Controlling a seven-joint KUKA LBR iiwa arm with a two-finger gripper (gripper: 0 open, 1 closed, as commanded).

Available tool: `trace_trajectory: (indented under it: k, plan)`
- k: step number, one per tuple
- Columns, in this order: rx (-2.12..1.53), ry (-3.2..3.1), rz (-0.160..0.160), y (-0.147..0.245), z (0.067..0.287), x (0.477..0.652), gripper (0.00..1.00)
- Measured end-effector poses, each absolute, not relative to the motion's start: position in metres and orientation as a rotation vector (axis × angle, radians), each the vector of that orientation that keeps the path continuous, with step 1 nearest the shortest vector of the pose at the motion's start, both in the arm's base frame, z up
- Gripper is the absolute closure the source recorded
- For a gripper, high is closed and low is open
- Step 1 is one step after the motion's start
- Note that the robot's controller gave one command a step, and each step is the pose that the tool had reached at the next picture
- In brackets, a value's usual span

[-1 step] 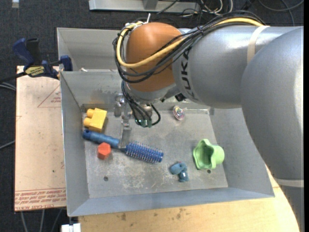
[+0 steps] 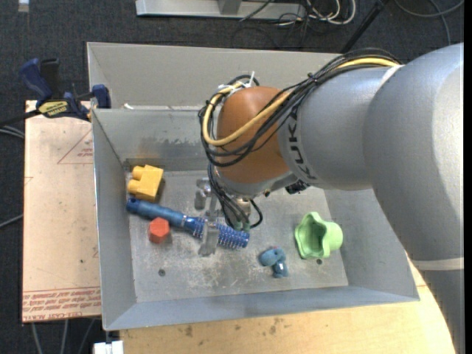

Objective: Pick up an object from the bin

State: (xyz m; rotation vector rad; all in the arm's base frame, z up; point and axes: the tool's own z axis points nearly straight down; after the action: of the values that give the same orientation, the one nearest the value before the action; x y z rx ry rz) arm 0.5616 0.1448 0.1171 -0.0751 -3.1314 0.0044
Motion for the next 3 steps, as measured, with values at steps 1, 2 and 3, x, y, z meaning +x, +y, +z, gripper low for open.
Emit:
trace_trajectory:
  k: [1,2,3]
  plan:
    - [-0.307,-3.124,0.000,0.089,0.068,0.589,0.00]
    - [-0.305,-3.125,0.000,0.091,0.069,0.589,1.00]
    - [-0.313,-3.136,-0.005,0.090,0.210,0.611,1.00]
